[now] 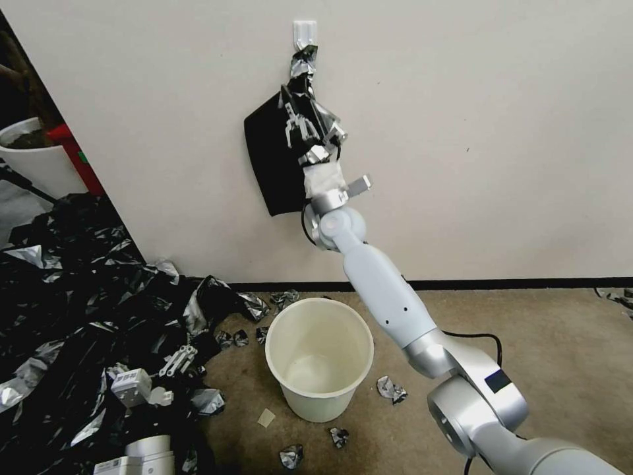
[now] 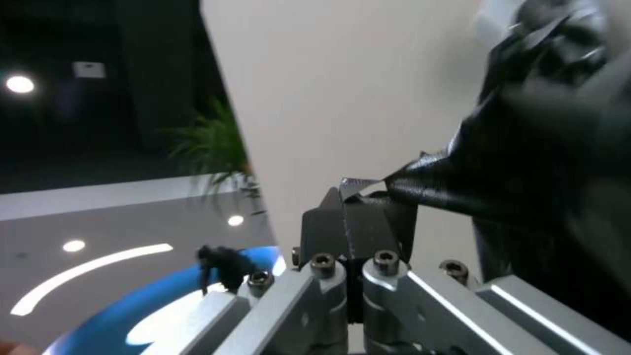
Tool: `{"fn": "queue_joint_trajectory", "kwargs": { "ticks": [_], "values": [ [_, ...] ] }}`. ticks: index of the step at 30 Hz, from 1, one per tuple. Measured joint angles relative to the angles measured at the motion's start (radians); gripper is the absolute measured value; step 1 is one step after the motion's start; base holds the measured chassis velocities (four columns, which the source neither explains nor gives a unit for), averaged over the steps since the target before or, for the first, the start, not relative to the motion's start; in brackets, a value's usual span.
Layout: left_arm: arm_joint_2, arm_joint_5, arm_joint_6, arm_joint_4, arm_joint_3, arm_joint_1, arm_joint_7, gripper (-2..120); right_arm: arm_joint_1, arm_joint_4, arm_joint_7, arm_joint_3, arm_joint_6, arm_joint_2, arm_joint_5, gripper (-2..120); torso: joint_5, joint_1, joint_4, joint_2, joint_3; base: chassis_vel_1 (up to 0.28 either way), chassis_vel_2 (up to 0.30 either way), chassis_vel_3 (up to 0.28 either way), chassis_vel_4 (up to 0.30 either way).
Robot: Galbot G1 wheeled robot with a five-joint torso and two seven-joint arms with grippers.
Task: Place a trash bag onto the trash bin.
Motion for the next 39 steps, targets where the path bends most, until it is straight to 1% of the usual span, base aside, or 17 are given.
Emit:
{"fn": "queue_joint_trajectory", "kwargs": {
  "ticks": [1,3,4,5,7,8,11,12,14,15,16,19,20,24,30,37,39],
  "values": [
    [0.000,0.000,0.000,0.002,0.000,-0.002,0.000,100,-0.007,-0.006,-0.047,0.000,-0.001,0.000,0.004,0,0.0000,0.000,0.0000,0.000,0.000,0.000,0.000,0.000,0.000],
    [0.000,0.000,0.000,0.003,0.000,-0.002,0.000,100,-0.010,-0.007,-0.059,0.000,-0.001,0.000,0.005,0,0.0000,0.000,0.0000,0.000,0.000,0.000,0.000,0.000,0.000],
    [0.000,-0.001,0.000,0.005,-0.001,-0.003,0.000,100,-0.018,-0.016,-0.118,0.000,-0.004,0.000,0.014,0,0.0000,0.000,0.0000,0.000,0.000,0.000,0.000,0.000,0.000],
    [0.000,-0.001,0.000,0.005,-0.001,-0.003,0.000,100,-0.018,-0.016,-0.118,0.000,-0.004,0.000,0.014,0,0.0000,0.000,0.0000,0.000,0.000,0.000,0.000,0.000,0.000],
    [0.000,-0.001,0.000,0.008,-0.001,-0.005,-0.001,100,-0.026,-0.023,-0.211,0.001,-0.014,0.000,0.023,0,0.0000,0.000,0.0000,0.000,0.000,0.000,0.000,0.000,0.000],
    [0.000,-0.001,0.000,0.008,-0.001,-0.005,-0.001,100,-0.026,-0.023,-0.211,0.001,-0.014,0.000,0.023,0,0.0000,0.000,0.0000,0.000,0.000,0.000,0.000,0.000,0.000],
    [0.000,-0.002,0.000,0.009,-0.003,-0.005,-0.001,100,-0.038,-0.032,-0.317,0.003,-0.026,0.000,0.027,0,0.0000,0.000,0.0000,0.000,0.000,0.000,0.000,0.000,0.000],
    [0.000,-0.002,0.000,0.009,-0.003,-0.005,-0.001,100,-0.038,-0.032,-0.317,0.003,-0.026,0.000,0.027,0,0.0000,0.000,0.0000,0.000,0.000,0.000,0.000,0.000,0.000],
    [0.000,-0.002,0.000,0.010,-0.005,-0.006,-0.001,100,-0.048,-0.039,-0.382,0.005,-0.039,0.000,0.029,0,0.0000,0.000,0.0000,0.000,0.000,0.000,0.000,0.000,0.000],
    [0.000,-0.002,0.000,0.010,-0.005,-0.006,-0.001,100,-0.048,-0.039,-0.382,0.005,-0.039,0.000,0.029,0,0.0000,0.000,0.0000,0.000,0.000,0.000,0.000,0.000,0.000],
    [0.001,-0.003,0.000,0.010,-0.006,-0.008,-0.001,100,-0.058,-0.045,-0.435,0.006,-0.050,0.000,0.030,0,0.0000,0.000,0.0000,0.000,0.000,0.000,0.000,0.000,0.000],
    [0.003,-0.004,0.000,0.012,-0.008,-0.010,-0.001,100,-0.076,-0.054,-0.506,0.007,-0.068,0.000,0.027,0,0.0000,0.000,0.0000,0.000,0.000,0.000,0.000,0.000,0.000],
    [0.003,-0.004,0.000,0.012,-0.008,-0.010,-0.001,100,-0.076,-0.054,-0.506,0.007,-0.068,0.000,0.027,0,0.0000,0.000,0.0000,0.000,0.000,0.000,0.000,0.000,0.000],
    [0.007,-0.006,0.001,0.015,-0.010,-0.013,-0.001,100,-0.113,-0.055,-0.573,0.005,-0.095,0.000,0.009,0,0.0000,0.000,0.0000,0.000,0.000,0.000,0.000,0.000,0.000],
    [0.014,-0.017,0.003,0.019,-0.013,-0.022,-0.001,100,-0.153,-0.039,-0.626,-0.001,-0.117,-0.002,-0.022,0,0.0000,0.000,0.0001,0.000,0.000,0.000,0.000,0.000,0.000],
    [0.038,-0.036,0.010,0.025,-0.019,-0.042,-0.002,100,-0.207,-0.007,-0.640,-0.008,-0.121,-0.032,-0.045,0,0.0000,0.000,0.0000,0.000,0.000,0.000,0.000,0.000,0.000],
    [0.055,-0.046,0.022,0.025,-0.020,-0.057,-0.002,100,-0.231,0.000,-0.654,-0.004,-0.123,-0.045,-0.059,0,0.0000,0.000,0.0000,0.000,0.000,0.000,0.000,0.000,0.000]
  ]
}}
